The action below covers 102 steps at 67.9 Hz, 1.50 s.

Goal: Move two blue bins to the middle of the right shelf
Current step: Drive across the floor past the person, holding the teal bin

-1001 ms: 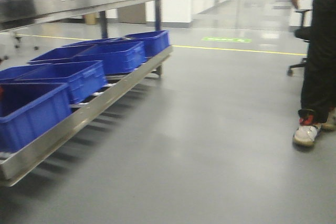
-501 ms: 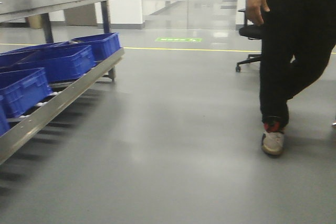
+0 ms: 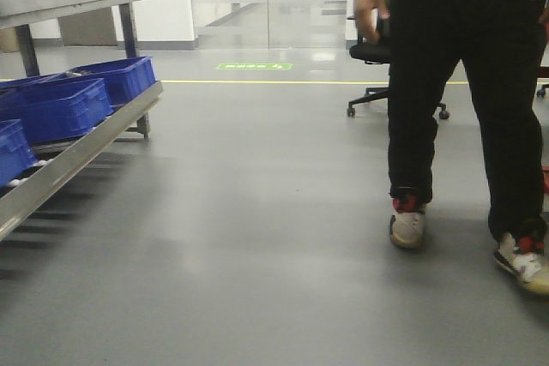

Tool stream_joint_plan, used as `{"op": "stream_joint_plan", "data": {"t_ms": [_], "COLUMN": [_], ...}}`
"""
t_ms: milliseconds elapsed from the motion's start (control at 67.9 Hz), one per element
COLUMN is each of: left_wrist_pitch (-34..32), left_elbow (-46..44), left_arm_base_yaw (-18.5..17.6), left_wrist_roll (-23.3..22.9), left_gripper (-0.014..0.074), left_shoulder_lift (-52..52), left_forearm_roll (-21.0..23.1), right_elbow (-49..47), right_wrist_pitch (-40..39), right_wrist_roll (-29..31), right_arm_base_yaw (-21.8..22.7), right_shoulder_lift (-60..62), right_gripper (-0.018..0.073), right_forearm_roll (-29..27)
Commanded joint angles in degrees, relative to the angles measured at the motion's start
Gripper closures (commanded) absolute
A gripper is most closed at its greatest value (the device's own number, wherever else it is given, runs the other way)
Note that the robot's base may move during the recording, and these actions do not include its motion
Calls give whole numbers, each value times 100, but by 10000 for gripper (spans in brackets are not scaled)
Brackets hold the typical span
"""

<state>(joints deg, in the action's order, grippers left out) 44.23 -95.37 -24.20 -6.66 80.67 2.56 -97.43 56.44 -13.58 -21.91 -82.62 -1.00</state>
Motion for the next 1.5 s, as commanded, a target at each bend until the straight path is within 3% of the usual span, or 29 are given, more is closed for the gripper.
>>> {"op": "stream_joint_plan", "data": {"t_ms": [0, 1487], "left_wrist_pitch": [-633, -633], "left_elbow": [-139, -139], "left_arm_base_yaw": [-18, -18], "left_wrist_roll": [71, 71], "left_gripper": [707, 707], "left_shoulder_lift": [-144, -144], "left_forearm_roll": [78, 78], "right_elbow": [-88, -88], "right_wrist_pitch": [-332, -332], "right_wrist_roll": [90, 90], "right_arm_base_yaw": [19, 19], "right_shoulder_lift": [108, 108], "right_gripper": [712, 712], "right_forearm_roll": [100, 100]}}
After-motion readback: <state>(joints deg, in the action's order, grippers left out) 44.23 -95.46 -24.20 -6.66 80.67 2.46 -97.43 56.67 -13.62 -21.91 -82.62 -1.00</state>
